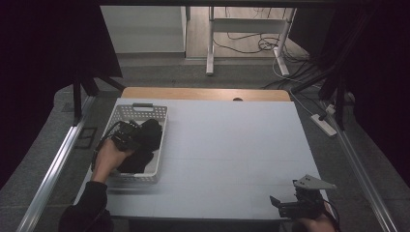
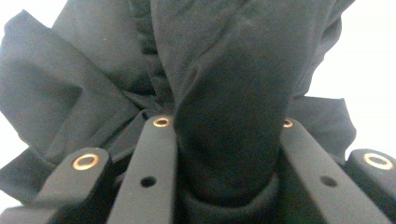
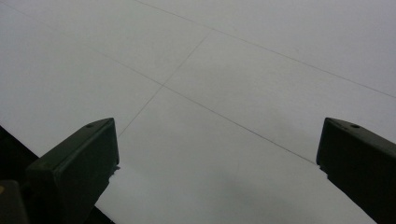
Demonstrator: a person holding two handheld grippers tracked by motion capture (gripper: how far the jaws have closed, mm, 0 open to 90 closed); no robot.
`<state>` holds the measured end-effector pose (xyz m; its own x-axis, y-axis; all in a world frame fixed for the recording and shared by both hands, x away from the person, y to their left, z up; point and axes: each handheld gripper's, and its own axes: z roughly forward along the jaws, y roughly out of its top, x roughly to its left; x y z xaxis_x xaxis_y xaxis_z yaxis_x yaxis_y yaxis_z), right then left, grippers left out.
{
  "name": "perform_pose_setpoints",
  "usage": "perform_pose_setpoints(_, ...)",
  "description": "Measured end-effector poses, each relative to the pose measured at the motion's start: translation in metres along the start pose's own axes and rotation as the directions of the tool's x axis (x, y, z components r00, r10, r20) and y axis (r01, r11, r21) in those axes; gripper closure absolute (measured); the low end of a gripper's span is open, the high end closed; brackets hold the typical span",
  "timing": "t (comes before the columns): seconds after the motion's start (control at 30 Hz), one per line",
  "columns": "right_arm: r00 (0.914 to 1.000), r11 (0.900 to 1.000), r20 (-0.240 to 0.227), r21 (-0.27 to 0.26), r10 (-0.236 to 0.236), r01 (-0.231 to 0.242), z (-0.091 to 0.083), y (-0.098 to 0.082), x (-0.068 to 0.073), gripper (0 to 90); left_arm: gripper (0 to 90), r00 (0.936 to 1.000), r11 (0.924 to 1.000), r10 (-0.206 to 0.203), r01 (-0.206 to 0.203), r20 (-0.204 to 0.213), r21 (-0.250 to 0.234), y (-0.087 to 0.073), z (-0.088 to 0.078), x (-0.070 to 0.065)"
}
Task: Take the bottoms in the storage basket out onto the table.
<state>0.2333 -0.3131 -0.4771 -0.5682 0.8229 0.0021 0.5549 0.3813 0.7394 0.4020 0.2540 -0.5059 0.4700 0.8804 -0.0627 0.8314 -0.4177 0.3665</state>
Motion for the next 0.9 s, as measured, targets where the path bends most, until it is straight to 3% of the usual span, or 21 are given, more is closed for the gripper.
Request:
perform_pose_setpoints(0.13,1.0,1.0,0.0,-0.001,0.002,-0.002,0.0,0.0,0.0,0.0,75.2,0.9988,0.9975,-0.009,0.012,0.049,-0.07,-0.002,-0.009,0.003)
perform_pose_setpoints(0.23,1.0,1.0,-0.001,-0.003,0.002,-0.002,0.0,0.0,0.0,0.0,75.3,0.9959,0.9974,-0.002,0.009,0.091,-0.072,-0.002,-0.011,0.003)
perform_pose_setpoints(0.4,1.0,1.0,0.003,-0.007,0.004,-0.004,-0.001,0.0,0.0,0.0,75.2,0.9938,0.993,0.012,0.002,0.111,-0.118,-0.004,-0.022,0.004)
perform_pose_setpoints(0.57,0.9995,0.999,-0.002,-0.025,0.033,-0.033,-0.002,-0.001,-0.003,0.0,75.3,0.9903,0.9796,-0.004,0.031,0.139,-0.198,-0.01,-0.036,0.011)
perform_pose_setpoints(0.9,0.9995,0.999,0.002,-0.037,0.032,-0.032,-0.004,-0.001,-0.003,0.0,75.7,0.9916,0.9448,-0.004,0.046,0.129,-0.324,-0.016,-0.065,0.015)
